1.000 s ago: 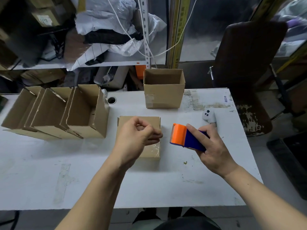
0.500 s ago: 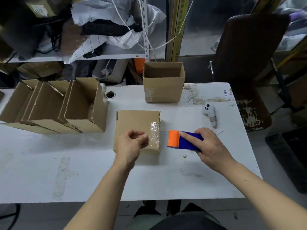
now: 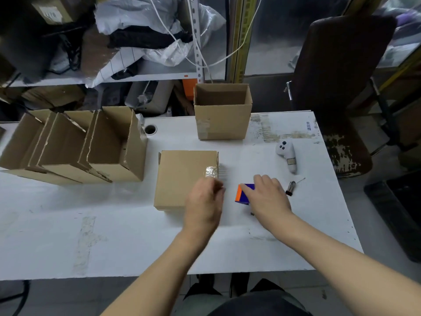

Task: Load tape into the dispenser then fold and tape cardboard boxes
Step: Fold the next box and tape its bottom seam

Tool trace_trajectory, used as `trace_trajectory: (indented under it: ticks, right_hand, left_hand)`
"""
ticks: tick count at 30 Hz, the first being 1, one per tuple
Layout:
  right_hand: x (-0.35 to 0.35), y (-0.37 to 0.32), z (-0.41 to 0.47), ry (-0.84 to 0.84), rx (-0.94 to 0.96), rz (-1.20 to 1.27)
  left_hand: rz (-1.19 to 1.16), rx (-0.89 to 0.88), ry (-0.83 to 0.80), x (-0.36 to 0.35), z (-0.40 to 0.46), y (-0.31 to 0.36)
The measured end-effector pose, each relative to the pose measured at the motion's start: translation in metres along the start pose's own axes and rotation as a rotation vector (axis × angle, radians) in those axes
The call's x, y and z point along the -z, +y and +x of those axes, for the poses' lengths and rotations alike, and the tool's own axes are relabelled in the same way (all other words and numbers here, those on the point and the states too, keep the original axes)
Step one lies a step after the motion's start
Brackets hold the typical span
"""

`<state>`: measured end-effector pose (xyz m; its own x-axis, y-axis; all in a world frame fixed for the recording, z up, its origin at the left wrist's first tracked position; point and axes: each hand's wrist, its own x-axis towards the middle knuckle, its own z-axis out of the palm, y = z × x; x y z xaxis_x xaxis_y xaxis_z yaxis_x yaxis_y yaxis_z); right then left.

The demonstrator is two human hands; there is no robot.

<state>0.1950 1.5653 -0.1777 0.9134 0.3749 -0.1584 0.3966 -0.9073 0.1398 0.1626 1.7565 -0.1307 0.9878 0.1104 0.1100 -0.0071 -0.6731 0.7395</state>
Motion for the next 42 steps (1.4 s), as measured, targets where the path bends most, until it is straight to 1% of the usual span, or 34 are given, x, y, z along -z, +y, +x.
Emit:
trace_trajectory:
  ticks: [1,2,4,5,7,8,10,12,13,14,16,17,18,19,20,21,22,23,24,26,28,31,32,34,36,38,40,42]
  right_hand:
    - [-0.002,-0.002,0.005,-0.07,-0.026,0.017]
    - [-0.003,0.0,0.007,-0.108,-0.044,0.047]
    - [-0.008,0.007,0.008,-0.134,-0.059,0.204]
    - [-0.015,0.011,0.007,-0.153,-0.079,0.341]
    - [-0.032,0.02,0.003,-0.19,-0.16,0.691]
    - [-0.041,0.022,0.002,-0.205,-0.202,0.845]
    - [-0.057,0.024,-0.002,-0.241,-0.258,1.008]
    - [-0.068,0.022,-0.005,-0.283,-0.319,1.068]
    - [-0.072,0.021,-0.006,-0.29,-0.356,1.052]
    - [-0.077,0.021,-0.007,-0.299,-0.387,0.991]
    - [-0.075,0.02,-0.007,-0.362,-0.409,0.77]
    - [-0.068,0.02,-0.006,-0.353,-0.407,0.705]
    - [-0.056,0.018,-0.005,-0.28,-0.39,0.728]
    - [-0.041,0.015,-0.003,-0.149,-0.345,0.851]
    - [-0.023,0.01,0.001,-0.01,-0.275,1.059]
    - [-0.002,0.003,0.005,0.061,-0.186,1.29]
    - [0.015,-0.004,0.01,0.04,-0.101,1.496]
    - [0.028,-0.012,0.014,-0.028,-0.054,1.658]
    - [0.034,-0.02,0.019,-0.106,-0.07,1.768]
    - [0.035,-0.03,0.026,-0.24,-0.167,1.829]
    - [0.024,-0.032,0.028,-0.312,-0.282,1.835]
    - [0.004,-0.031,0.025,-0.325,-0.452,1.909]
    - [-0.002,-0.032,0.024,-0.324,-0.504,1.937]
    - [-0.012,-0.039,0.021,-0.311,-0.6,1.951]
    - [-0.024,-0.051,0.021,-0.254,-0.677,1.867]
    - [-0.035,-0.063,0.023,-0.169,-0.722,1.71]
    - [-0.043,-0.074,0.027,-0.095,-0.747,1.543]
    - [-0.047,-0.084,0.031,-0.036,-0.704,1.413]
  left_hand:
    - [0.035,-0.054,0.006,-0.004,0.001,0.004]
    - [0.032,-0.044,0.01,-0.003,0.006,0.007]
    - [-0.029,0.102,-0.012,0.003,0.019,0.005]
    - [-0.07,0.191,-0.039,0.007,0.025,0.0]
    - [-0.158,0.333,-0.088,0.015,0.034,-0.007]
    - [-0.199,0.375,-0.103,0.02,0.035,-0.008]
    - [-0.254,0.411,-0.129,0.027,0.037,-0.005]
    - [-0.287,0.424,-0.153,0.033,0.04,-0.002]
    - [-0.301,0.424,-0.163,0.035,0.042,0.0]
    - [-0.318,0.422,-0.169,0.036,0.044,0.002]
    - [-0.357,0.424,-0.181,0.038,0.046,0.006]
    - [-0.376,0.428,-0.192,0.038,0.047,0.008]
    - [-0.398,0.43,-0.202,0.039,0.047,0.009]
    - [-0.424,0.435,-0.207,0.04,0.047,0.01]
    - [-0.458,0.447,-0.207,0.041,0.048,0.011]
    - [-0.494,0.465,-0.205,0.042,0.049,0.011]
    - [-0.529,0.488,-0.2,0.043,0.049,0.009]
    - [-0.565,0.508,-0.189,0.044,0.05,0.007]
    - [-0.603,0.531,-0.174,0.045,0.05,0.004]
    - [-0.665,0.589,-0.145,0.043,0.049,-0.005]
    - [-0.678,0.649,-0.114,0.036,0.045,-0.018]
    - [-0.599,0.702,-0.064,0.017,0.036,-0.041]
    - [-0.54,0.702,-0.054,0.01,0.032,-0.046]
    - [-0.346,0.656,-0.043,0.0,0.025,-0.052]
    - [-0.143,0.558,-0.01,-0.008,0.018,-0.054]
    - [0.026,0.425,0.032,-0.015,0.013,-0.058]
    - [0.243,0.212,0.074,-0.025,0.009,-0.071]
    - [0.425,0.012,0.161,-0.035,0.005,-0.086]
